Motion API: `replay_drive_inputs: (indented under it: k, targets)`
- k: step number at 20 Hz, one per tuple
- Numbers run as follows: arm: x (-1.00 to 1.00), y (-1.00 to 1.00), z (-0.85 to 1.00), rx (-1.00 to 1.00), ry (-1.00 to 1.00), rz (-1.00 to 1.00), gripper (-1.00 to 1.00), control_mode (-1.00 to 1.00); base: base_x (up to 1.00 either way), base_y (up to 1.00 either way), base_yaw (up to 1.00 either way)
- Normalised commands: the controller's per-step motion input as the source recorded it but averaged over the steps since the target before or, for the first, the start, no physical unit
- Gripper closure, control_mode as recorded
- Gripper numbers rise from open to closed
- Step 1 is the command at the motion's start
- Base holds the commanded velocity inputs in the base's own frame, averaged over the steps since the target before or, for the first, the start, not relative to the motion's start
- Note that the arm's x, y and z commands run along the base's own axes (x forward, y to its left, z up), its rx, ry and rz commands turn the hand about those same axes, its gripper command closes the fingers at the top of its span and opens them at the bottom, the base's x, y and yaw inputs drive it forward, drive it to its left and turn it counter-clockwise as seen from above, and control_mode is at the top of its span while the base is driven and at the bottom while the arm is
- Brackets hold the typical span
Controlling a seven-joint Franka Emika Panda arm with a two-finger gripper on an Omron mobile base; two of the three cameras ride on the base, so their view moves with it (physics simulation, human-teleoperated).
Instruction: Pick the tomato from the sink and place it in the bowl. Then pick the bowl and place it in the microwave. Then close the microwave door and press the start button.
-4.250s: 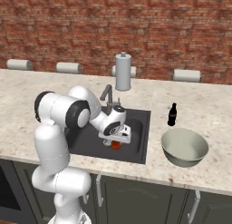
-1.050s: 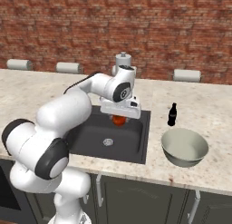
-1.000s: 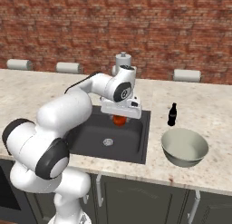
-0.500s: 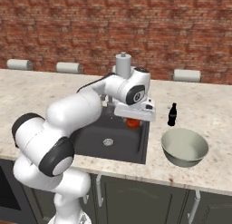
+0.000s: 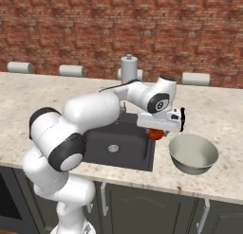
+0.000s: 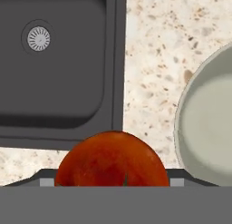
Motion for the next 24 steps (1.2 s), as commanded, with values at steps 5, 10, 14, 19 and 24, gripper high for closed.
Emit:
replay_drive_inputs:
  k: [5, 10, 14, 19, 24]
  targets:
    - [0.0, -0.87, -0.21, 0.0, 0.05, 0.0, 1.0, -1.0, 0.0, 0.0, 0.0]
    - [0.0, -0.99, -0.04, 0.0, 0.01, 0.0, 1.0, -1.0, 0.0, 0.0, 0.0]
    - [0.18, -0.72, -0.03, 0.0, 0.0, 0.0, 1.0, -1.0, 0.0, 0.0, 0.0]
    - [0.41, -0.39, -0.27, 0.0, 0.02, 0.06, 1.0, -1.0, 0.0, 0.0, 0.0]
    - [0.34, -0.22, -0.48, 0.0, 0.05, 0.1, 1.0, -1.0, 0.0, 0.0, 0.0]
